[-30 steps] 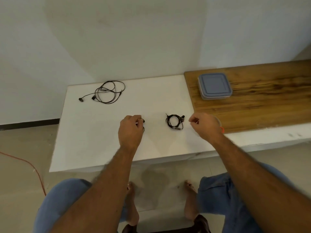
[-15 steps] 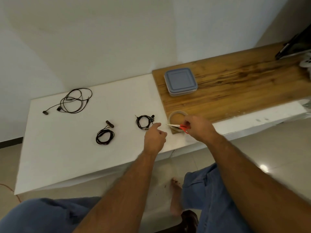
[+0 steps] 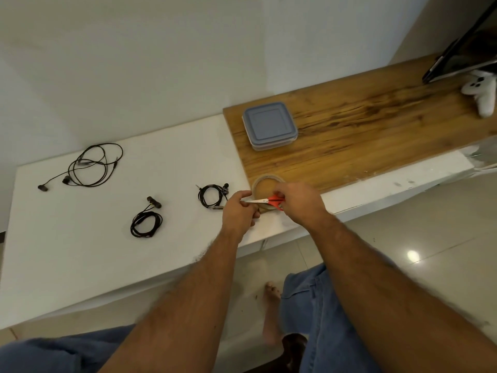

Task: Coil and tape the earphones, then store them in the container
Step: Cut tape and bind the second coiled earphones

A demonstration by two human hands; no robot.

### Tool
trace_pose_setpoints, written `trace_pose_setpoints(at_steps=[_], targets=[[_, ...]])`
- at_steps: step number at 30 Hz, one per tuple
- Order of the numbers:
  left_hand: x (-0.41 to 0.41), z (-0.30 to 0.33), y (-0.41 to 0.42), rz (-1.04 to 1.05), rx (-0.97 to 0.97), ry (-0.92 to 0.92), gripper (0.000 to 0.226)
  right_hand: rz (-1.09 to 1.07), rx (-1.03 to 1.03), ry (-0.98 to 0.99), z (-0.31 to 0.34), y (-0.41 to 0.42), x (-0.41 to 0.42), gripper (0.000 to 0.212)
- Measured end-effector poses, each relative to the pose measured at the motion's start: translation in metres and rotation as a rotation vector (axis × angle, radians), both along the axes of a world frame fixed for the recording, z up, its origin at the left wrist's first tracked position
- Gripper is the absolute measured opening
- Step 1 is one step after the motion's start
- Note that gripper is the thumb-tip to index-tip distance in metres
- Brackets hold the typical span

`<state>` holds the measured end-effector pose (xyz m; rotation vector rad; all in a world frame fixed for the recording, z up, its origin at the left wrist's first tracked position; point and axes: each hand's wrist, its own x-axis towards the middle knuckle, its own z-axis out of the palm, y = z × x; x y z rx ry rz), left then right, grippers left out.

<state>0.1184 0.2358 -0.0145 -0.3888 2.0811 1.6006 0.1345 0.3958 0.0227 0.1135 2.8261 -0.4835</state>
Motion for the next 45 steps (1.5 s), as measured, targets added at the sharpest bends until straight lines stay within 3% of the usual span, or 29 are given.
trace_pose_setpoints(at_steps=[6,11,18,22,25,29,34,41,45], targets=[[0.006,-0.008,0.0,0.084,0.038,0.008,0.01,-0.09,-0.144,0.019,0.0,0.004,0.0,0.038],[0.005,-0.01,0.002,0.106,0.007,0.04,0.01,-0.186,-0.276,0.075,0.0,0.009,0.003,0.028],[0.004,-0.006,0.004,0.113,-0.045,0.045,0.011,-0.065,-0.156,0.026,-0.001,0.007,0.0,0.025],[0.002,-0.002,0.004,0.154,-0.064,0.039,0.023,0.01,-0.092,0.007,-0.007,0.003,0.0,0.026],[0.004,-0.003,0.004,0.165,-0.091,0.061,0.015,0.01,-0.085,0.031,-0.012,0.001,0.0,0.019],[0.008,0.0,0.006,0.222,-0.091,0.063,0.01,-0.049,-0.138,0.087,-0.016,0.002,-0.001,0.014],[0.015,0.007,-0.003,0.275,-0.095,0.05,0.009,-0.162,-0.201,0.12,-0.017,-0.004,-0.005,0.023],[0.031,0.011,-0.025,0.264,-0.132,0.039,0.008,-0.254,-0.049,0.048,-0.013,-0.024,-0.012,0.023],[0.036,0.013,-0.027,0.242,-0.121,0.003,0.009,-0.289,-0.077,0.034,-0.014,-0.03,-0.011,0.019]])
